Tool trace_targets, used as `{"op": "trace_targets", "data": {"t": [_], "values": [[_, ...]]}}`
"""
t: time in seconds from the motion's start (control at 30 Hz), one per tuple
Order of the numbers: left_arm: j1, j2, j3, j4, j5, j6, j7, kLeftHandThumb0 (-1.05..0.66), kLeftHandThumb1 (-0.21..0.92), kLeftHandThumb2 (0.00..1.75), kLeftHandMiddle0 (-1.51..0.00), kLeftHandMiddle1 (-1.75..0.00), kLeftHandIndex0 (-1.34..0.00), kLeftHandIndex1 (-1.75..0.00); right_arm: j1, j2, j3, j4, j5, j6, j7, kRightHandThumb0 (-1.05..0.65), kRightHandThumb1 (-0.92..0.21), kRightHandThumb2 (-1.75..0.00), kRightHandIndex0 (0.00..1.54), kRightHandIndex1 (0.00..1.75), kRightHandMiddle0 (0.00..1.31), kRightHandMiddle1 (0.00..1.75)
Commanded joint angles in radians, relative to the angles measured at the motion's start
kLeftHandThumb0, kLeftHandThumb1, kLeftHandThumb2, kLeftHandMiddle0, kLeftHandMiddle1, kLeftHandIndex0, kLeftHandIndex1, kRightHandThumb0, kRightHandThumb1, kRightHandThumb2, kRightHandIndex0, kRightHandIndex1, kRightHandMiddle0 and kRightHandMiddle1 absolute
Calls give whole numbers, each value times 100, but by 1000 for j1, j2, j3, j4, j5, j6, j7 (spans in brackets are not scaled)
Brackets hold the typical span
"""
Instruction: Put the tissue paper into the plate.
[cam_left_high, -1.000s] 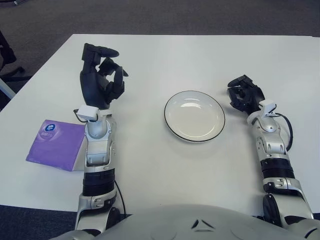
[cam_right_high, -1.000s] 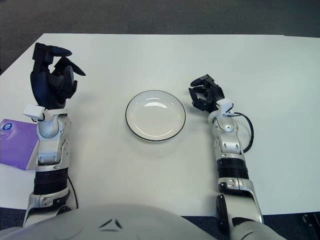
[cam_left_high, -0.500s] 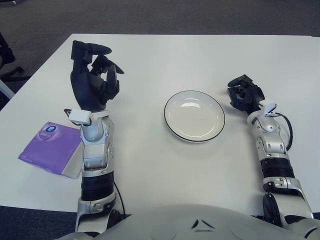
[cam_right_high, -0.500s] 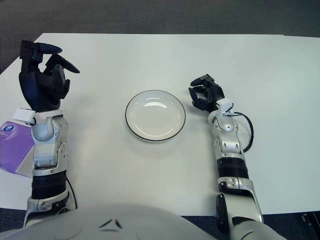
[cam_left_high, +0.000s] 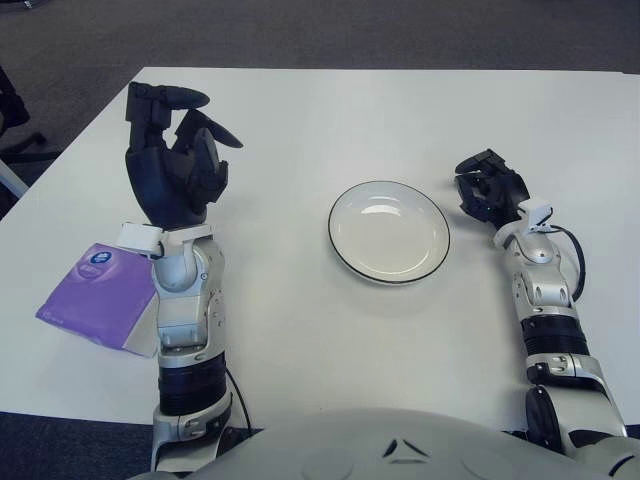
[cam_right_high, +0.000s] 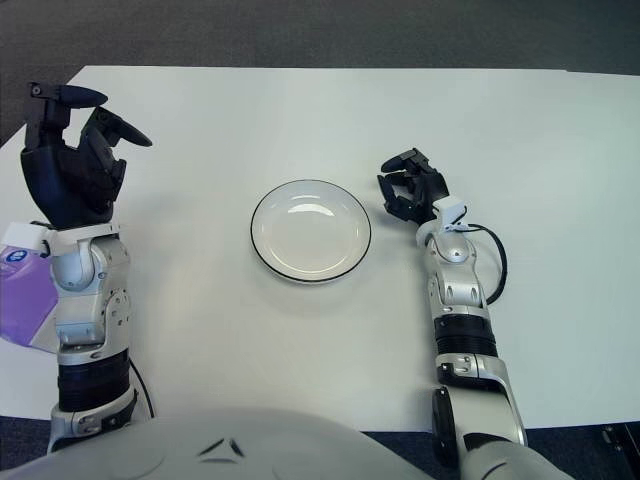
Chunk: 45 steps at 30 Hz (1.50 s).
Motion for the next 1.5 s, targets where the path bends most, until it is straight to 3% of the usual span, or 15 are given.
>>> {"op": "trace_targets", "data": {"t": [0.0,0.27,0.4,0.53,0.83,1.13,1.47], "values": [[-95,29,-14,77,0,14,-34,-36,81,61,-80,-175,-33,-168,85,29,18,97,-11,65,9,-1,-69,-68,58,144,33,152],[-200,30,-30,236,27,-47,-46,-36,82,60,-77,-175,-32,-168,83,28,21,96,-12,64,6,-1,-69,-68,58,144,33,152],[-219,26,-27,283,26,-102,-49,-36,84,56,-76,-175,-32,-167,71,27,14,101,-17,46,-13,-1,-69,-67,58,144,33,152],[-236,24,-26,323,26,-149,-50,-35,90,42,-73,-175,-35,-161,47,20,-3,101,-22,16,-43,-1,-69,-67,58,144,33,152],[-282,30,-26,377,19,-210,-62,-35,92,37,-71,-172,-36,-158,-2,12,-38,57,3,-11,-64,-1,-71,-64,57,145,33,150],[-334,46,-19,356,2,-198,-76,-35,92,37,-72,-172,-36,-159,-45,4,-36,131,-15,-33,-66,-1,-70,-63,59,143,36,147],[-322,96,6,180,43,-76,-49,-35,92,40,-74,-175,-33,-162,-60,2,-24,164,-21,-38,-60,-1,-70,-63,60,142,39,144]]}}
